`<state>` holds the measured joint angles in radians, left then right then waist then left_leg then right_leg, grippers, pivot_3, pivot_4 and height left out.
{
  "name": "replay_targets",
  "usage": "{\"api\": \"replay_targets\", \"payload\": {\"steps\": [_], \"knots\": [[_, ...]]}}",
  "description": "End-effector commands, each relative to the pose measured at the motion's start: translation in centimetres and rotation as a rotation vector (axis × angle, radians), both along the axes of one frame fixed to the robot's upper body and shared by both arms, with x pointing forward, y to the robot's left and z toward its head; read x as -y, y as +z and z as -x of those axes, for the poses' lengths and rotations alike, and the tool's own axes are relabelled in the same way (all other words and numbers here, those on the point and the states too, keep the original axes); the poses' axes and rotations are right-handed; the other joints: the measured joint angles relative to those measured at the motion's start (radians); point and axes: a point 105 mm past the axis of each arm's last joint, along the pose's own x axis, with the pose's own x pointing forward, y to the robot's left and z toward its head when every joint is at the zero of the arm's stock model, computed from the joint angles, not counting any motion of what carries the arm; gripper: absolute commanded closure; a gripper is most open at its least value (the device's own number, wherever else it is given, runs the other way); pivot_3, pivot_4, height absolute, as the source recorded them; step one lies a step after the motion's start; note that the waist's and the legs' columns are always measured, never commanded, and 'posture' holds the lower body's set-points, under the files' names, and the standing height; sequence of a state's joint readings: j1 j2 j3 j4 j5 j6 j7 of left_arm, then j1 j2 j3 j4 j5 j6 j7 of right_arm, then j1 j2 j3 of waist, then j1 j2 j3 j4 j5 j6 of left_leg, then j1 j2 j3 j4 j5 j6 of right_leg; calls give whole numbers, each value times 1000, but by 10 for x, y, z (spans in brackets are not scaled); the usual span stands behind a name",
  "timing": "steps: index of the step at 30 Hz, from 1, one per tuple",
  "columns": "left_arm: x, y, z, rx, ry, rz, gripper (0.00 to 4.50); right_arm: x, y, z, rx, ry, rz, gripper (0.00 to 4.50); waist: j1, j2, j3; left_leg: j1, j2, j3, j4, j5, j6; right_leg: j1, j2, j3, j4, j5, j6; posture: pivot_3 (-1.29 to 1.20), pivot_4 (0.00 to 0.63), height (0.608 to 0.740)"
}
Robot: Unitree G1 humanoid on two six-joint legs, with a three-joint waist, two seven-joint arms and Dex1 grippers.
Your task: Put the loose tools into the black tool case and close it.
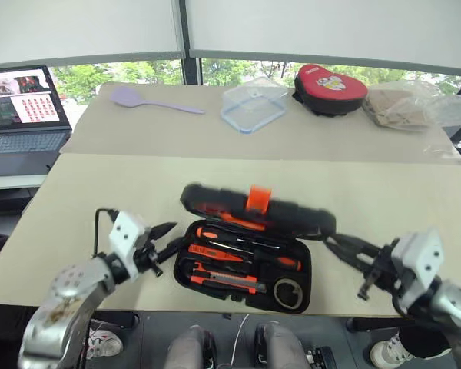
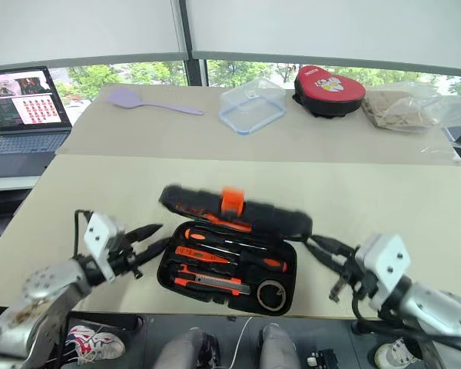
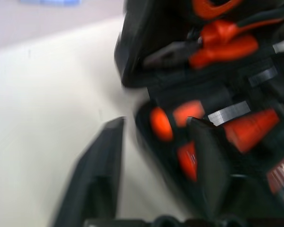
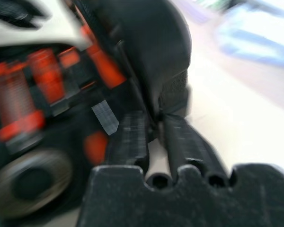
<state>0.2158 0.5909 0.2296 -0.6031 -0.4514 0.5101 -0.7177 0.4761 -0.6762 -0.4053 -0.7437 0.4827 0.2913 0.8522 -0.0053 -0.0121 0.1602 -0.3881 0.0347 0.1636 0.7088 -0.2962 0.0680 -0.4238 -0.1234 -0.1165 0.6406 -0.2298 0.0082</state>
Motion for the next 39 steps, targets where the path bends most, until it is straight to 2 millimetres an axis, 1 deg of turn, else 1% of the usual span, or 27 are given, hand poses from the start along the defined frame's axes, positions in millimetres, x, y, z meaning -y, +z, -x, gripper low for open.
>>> {"api": "replay_targets", "payload": {"steps": [1, 3, 4, 6, 7, 9, 10, 11, 12, 13, 15, 16, 17, 19, 20, 21, 23, 25, 27, 30, 34, 36, 38, 39], "knots": [[-19, 10, 11, -3, 2, -35, 605, 2, 4, 19, -45, 81, 42, 2805, 5, 1, 0, 0, 0, 0, 0, 0, 0, 0, -1, 1, 0, 0, 0, 0, 150, 731], [-33, 6, 13, -46, 12, -65, 77, 5, -5, 33, -137, 123, 56, 2805, 14, 1, 0, 0, 0, 0, 0, -1, 1, 0, -6, 1, 1, 0, 0, 0, 150, 731], [-39, 5, 15, -71, -2, -81, 77, 6, -12, 43, -195, 167, 81, 2805, 16, 1, -1, 1, 0, 0, 0, -1, 1, 0, -6, 1, 0, 0, 0, 0, 150, 731], [-47, 3, 17, -103, -26, -106, 77, 7, -22, 57, -271, 228, 119, 2805, 21, 1, -1, 4, 0, 0, 1, -2, 2, -1, -6, 0, 0, -1, -1, 0, 150, 731], [-55, 3, 14, -119, -55, -145, 77, 6, -29, 63, -313, 261, 148, 2805, 24, 1, -1, 4, 0, -1, 0, -2, 3, -1, -6, -1, -1, -3, -3, 0, 150, 731], [-70, 5, 2, -144, -76, -198, 77, 4, -35, 68, -341, 316, 195, 2805, 27, 1, -1, 3, 0, -1, 0, -2, 2, -2, -6, -1, -1, -4, -5, 0, 150, 731], [-74, 8, -9, -133, -76, -211, 28, 2, -37, 68, -337, 335, 212, 3058, 29, 1, -1, 3, 0, -1, 0, -2, 2, -2, -6, -2, -1, -4, -5, 0, 150, 731], [-73, 13, -23, -102, -93, -221, 0, 0, -40, 67, -334, 361, 228, 3329, 33, 0, -1, 3, 0, -1, 1, -2, 2, -2, -6, -3, -1, -5, -6, 0, 150, 731], [-71, 16, -34, -80, -108, -230, 0, -2, -41, 66, -332, 378, 239, 3529, 40, 0, -2, 3, 0, -1, 1, -2, 2, -2, -6, -3, -1, -5, -7, 0, 150, 731], [-66, 20, -46, -53, -130, -244, 258, -4, -45, 65, -321, 401, 260, 3897, 45, 0, -2, 3, -1, -1, 1, -2, 2, -1, -6, -4, -1, -5, -7, 0, 150, 731], [-49, 24, -71, -4, -183, -263, 795, -8, -52, 61, -292, 441, 307, 4500, 50, -1, -2, 3, -2, -1, 1, -2, 2, -1, -6, -4, -2, -3, -6, 0, 150, 731], [-43, 26, -79, 10, -201, -273, 1128, -9, -54, 59, -282, 454, 321, 4500, 51, -1, -2, 1, -3, 0, 1, -2, 2, -1, -6, -4, -2, 1, -1, 0, 150, 731], [-35, 28, -87, 27, -227, -276, 1454, -10, -57, 56, -268, 463, 337, 4500, 49, -1, -2, 0, -3, 0, 1, -2, 2, 0, -5, -4, -3, 4, -4, 0, 150, 731], [-21, 29, -96, 43, -274, -278, 2296, -12, -60, 51, -246, 471, 354, 4500, 45, -2, -2, -4, -4, 1, 2, -1, 6, -1, -4, -3, -2, 6, -6, 0, 150, 731], [-9, 28, -101, 52, -320, -287, 2630, -13, -61, 47, -231, 470, 357, 4500, 42, -3, -2, -3, -4, 2, 5, 3, 13, 0, -2, -4, 0, 5, -5, 0, 150, 731], [5, 25, -106, 55, -373, -307, 2959, -15, -62, 42, -218, 466, 352, 4500, 40, -3, -2, -4, -4, 2, 6, 3, 12, -1, 0, -4, 0, 4, -5, 0, 150, 731], [25, 18, -112, 56, -450, -349, 3734, -19, -62, 35, -199, 464, 349, 4500, 39, -4, -1, -5, -4, 2, 6, 3, 12, 0, 1, -4, 0, 4, -4, 0, 150, 731], [37, 9, -116, 54, -506, -405, 4486, -22, -63, 29, -184, 457, 350, 4500, 37, -5, -1, -4, -4, 2, 6, 3, 12, 0, 1, -3, 0, 3, -3, 0, 150, 731], [46, 1, -117, 48, -564, -442, 4486, -25, -59, 14, -159, 386, 309, 4500, 29, -5, -1, -4, -3, 2, 6, 3, 12, -1, 1, -3, 0, 3, -3, 0, 150, 731], [48, -1, -116, 51, -612, -470, 4486, -25, -51, -13, -113, 260, 253, 4500, 9, -7, 0, -5, -1, 2, 6, 4, 10, -2, 2, -3, 0, 3, -3, 0, 150, 731], [49, 8, -122, 73, -616, -453, 4486, -11, -39, -56, -37, 74, 232, 4500, 2, -9, 2, -5, -1, 1, 6, 4, 10, -3, 1, -3, 1, 3, -4, 0, 150, 731], [48, 15, -124, 82, -612, -440, 4486, -5, -35, -67, -28, 30, 224, 4500, 5, -9, 2, -5, -1, 1, 6, 5, 11, -3, -1, -2, 3, 4, -6, 0, 150, 731], [48, 20, -126, 89, -603, -422, 4486, -2, -32, -71, -23, 16, 221, 4500, 12, -9, 2, -7, -1, 1, 7, 5, 11, -5, 0, -3, 3, 5, -6, 0, 150, 731], [48, 26, -128, 97, -592, -403, 4486, 2, -30, -74, -22, 4, 216, 4500, 16, -9, 2, -9, -1, 1, 7, 5, 12, -6, 0, -4, 3, 5, -6, 0, 150, 731]]}}
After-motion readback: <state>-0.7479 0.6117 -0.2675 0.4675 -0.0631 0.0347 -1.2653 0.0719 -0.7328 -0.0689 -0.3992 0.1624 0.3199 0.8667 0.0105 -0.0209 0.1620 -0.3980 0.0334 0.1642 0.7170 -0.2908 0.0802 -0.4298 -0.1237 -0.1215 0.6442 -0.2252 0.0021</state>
